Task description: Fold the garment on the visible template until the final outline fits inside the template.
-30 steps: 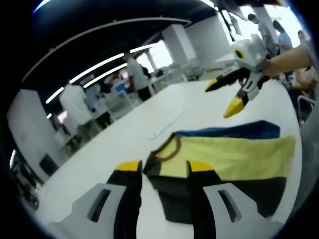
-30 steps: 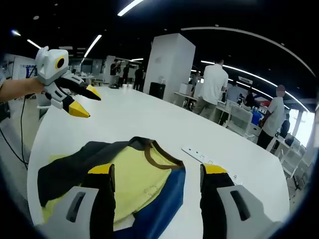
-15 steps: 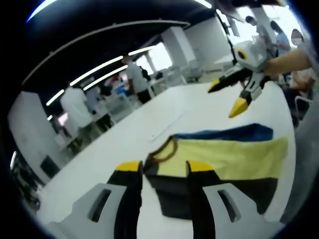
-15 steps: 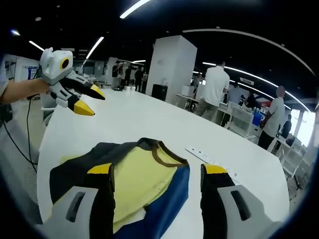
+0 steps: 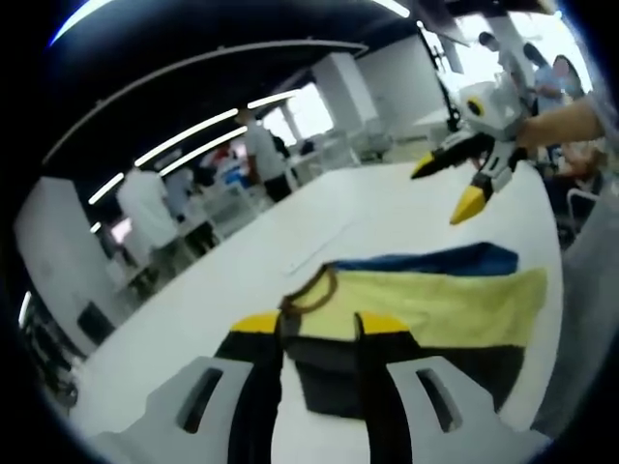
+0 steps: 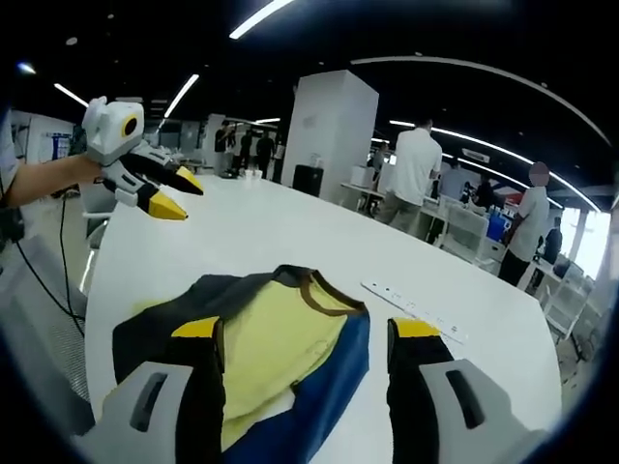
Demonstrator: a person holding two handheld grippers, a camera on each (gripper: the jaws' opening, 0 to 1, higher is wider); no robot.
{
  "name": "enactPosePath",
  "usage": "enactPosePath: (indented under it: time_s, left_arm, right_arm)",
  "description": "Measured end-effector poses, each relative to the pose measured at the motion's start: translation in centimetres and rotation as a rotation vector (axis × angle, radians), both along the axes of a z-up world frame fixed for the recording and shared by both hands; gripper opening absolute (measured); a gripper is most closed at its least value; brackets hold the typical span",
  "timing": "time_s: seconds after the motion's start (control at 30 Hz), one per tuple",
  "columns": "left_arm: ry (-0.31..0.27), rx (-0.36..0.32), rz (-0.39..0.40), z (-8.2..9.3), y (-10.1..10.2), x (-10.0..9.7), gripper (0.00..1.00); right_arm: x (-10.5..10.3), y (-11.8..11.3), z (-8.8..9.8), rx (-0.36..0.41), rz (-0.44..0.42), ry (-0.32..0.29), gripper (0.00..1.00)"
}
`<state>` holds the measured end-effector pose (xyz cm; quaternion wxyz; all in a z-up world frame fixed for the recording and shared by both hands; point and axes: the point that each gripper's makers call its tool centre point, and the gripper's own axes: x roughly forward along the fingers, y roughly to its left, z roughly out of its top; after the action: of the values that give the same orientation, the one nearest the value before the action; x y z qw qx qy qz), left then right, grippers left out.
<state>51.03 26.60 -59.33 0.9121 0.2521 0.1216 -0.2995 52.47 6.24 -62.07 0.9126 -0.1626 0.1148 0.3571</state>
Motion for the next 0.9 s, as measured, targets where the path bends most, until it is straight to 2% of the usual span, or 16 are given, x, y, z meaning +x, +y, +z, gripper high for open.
enactPosePath:
  time_s: [0.63,0.9]
  left_arm:
    - [0.009,-0.001,-0.022,0.6,-0.6,-2.4,0.21]
    - [0.030,0.018,-0.045,0.1,-1.7,-4.0,0.21]
  right_arm:
    - [-3.1,-0.4,0.6,-0.009,0.020,0.000,0.64]
    - [-4.5,-0.9,0.9,-0.011,0.020,0.002,0.64]
